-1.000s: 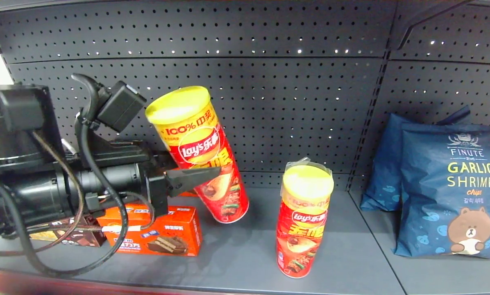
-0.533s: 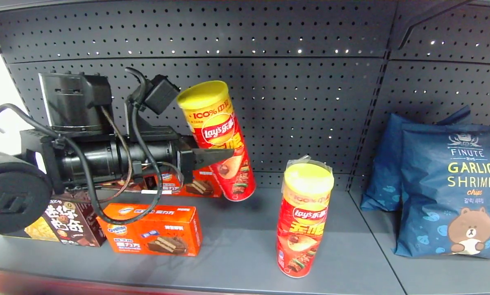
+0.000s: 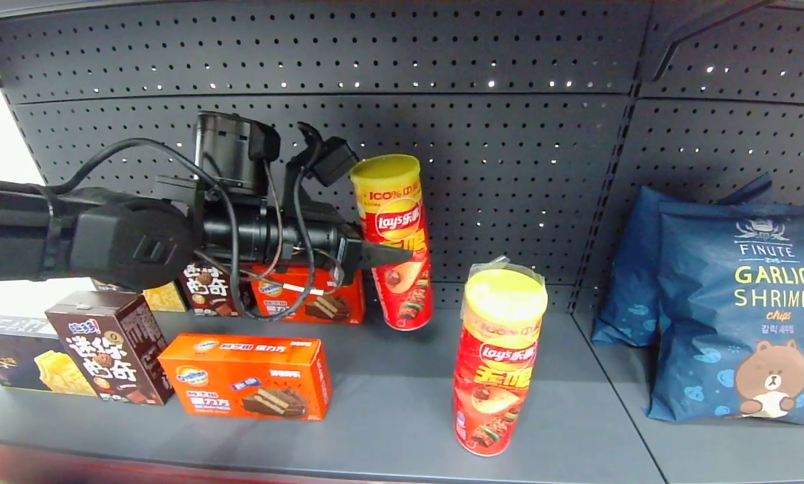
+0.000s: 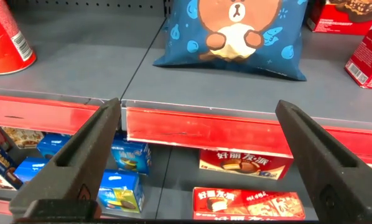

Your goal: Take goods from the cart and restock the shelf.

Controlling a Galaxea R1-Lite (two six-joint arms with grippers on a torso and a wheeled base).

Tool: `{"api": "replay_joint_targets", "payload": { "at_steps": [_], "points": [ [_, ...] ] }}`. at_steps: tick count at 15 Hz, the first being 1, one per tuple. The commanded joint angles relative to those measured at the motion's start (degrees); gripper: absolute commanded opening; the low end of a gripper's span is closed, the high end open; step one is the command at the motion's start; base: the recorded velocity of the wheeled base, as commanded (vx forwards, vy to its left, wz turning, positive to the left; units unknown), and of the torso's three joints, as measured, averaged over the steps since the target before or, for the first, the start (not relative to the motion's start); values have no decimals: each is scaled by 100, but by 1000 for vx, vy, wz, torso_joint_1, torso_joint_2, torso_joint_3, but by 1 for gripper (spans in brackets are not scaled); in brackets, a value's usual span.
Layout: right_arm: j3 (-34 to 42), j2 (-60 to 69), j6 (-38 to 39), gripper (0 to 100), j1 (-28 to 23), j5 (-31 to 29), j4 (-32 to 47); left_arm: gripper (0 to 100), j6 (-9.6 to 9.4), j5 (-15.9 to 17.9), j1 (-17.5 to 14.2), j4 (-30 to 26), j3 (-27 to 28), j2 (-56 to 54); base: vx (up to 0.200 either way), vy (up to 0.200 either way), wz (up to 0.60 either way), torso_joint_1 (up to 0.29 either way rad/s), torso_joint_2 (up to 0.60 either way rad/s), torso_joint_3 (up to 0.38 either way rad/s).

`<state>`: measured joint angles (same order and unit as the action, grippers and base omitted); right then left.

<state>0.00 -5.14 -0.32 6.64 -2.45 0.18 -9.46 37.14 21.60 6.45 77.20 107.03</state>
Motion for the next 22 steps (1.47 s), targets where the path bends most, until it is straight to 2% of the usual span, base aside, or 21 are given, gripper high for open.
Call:
{"api": "replay_joint_targets", "payload": {
  "at_steps": [1,2,3,5,7,9,14,16,20,22],
  "points": [
    [0,-13,-3,100,4,-1,-1,0,-214,12,20,-241,471,547,0,0,0,0,0,0],
    [0,-13,-3,100,4,-1,-1,0,-513,12,2,-381,550,678,0,0,0,0,0,0],
    [0,-13,-3,100,4,-1,-1,0,-715,12,-7,-539,621,740,0,0,0,0,0,0],
    [0,-13,-3,100,4,-1,-1,0,-988,21,-7,-803,805,898,0,0,0,0,0,0],
    [0,-13,-3,100,4,-1,-1,0,-1102,30,2,-821,911,1048,0,0,0,0,0,0],
    [0,-13,-3,100,4,-1,-1,0,-1111,30,20,-829,1148,1276,0,0,0,0,0,0],
    [0,-13,-3,100,4,-1,-1,0,-1067,38,134,-821,1324,1478,0,0,0,0,0,0],
    [0,-13,-3,100,4,-1,-1,0,-1040,188,195,-829,1455,1531,0,0,0,0,0,0],
    [0,-13,-3,100,4,-1,-1,0,-812,258,327,-829,1587,1645,0,0,0,0,0,0],
    [0,-13,-3,100,4,-1,-1,0,-812,267,327,-829,1614,1689,0,0,0,0,0,0]
  ]
}}
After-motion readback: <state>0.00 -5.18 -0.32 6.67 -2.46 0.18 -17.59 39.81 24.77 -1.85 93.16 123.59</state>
